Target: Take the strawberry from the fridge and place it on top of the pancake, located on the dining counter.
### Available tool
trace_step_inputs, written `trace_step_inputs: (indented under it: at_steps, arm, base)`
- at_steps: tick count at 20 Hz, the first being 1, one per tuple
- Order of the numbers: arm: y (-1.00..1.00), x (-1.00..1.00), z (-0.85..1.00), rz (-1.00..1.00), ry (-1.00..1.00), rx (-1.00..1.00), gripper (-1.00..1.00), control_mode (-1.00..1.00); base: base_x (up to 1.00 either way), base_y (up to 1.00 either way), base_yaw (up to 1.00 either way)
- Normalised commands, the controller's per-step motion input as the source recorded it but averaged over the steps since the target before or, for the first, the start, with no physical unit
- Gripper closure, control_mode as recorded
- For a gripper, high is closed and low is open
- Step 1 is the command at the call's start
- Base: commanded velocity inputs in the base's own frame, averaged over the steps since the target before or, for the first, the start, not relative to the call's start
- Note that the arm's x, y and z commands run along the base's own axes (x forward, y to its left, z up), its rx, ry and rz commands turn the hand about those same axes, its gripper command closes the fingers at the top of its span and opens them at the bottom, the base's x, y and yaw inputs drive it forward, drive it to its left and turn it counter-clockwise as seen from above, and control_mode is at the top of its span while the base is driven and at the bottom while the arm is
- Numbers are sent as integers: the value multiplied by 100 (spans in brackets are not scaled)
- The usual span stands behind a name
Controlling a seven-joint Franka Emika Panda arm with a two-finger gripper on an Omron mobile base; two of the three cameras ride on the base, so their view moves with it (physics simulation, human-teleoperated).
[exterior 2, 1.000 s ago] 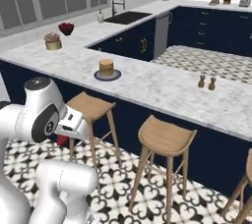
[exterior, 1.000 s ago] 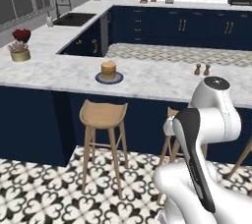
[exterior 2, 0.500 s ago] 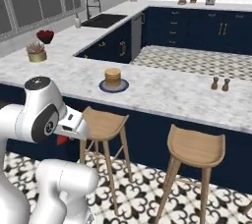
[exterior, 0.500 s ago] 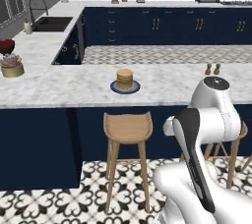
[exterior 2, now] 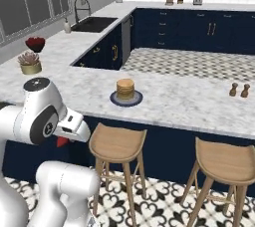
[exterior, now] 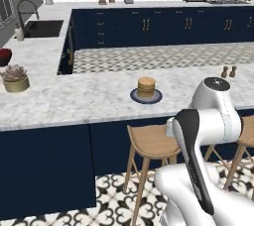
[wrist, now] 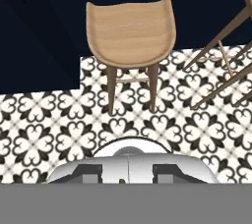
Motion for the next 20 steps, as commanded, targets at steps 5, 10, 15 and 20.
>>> trace_step_inputs:
  at_steps: [5,10,15,20]
  arm:
    - [0,0,0,0,0,0,100,100]
    - [0,0,0,0,0,0,100,100]
    - [0,0,0,0,0,0,100,100]
    - [0,0,0,0,0,0,100,100]
  base:
    - [55,0,-17]
    - [61,-2,-27]
    - [73,16,-36]
    - [78,29,-27]
